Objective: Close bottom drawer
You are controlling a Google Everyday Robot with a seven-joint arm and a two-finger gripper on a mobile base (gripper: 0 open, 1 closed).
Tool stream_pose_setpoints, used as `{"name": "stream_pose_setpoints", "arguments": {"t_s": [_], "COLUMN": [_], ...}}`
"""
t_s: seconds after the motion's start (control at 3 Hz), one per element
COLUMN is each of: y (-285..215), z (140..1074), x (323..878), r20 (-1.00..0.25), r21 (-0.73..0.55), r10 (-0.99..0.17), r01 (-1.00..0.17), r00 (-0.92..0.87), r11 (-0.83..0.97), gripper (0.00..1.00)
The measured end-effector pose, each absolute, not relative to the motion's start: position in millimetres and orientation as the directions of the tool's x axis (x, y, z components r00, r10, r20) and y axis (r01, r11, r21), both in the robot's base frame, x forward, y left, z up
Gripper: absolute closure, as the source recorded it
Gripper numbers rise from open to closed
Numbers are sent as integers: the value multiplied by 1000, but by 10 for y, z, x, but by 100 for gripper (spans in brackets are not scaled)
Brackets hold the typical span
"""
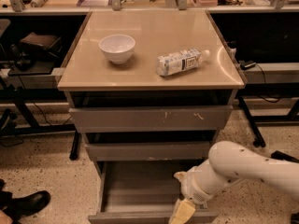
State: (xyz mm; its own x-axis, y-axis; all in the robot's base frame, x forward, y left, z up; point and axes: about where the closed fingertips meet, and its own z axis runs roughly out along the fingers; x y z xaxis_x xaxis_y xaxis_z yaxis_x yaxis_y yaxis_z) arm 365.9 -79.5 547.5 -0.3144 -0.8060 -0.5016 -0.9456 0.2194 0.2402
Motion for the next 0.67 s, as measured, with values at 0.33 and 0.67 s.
{"name": "stream_pose_setpoints", "arguments": {"t_s": [0.33,0.67], "y": [-716,-699], "z": [5209,5142], "x": [3663,3656], "r20": [-524,-529], "r21": [269,277], "r10": [-778,-770], "r01": [-934,-931], "r00": [-348,-355], "r11": [236,239], "gripper": [0,0]}}
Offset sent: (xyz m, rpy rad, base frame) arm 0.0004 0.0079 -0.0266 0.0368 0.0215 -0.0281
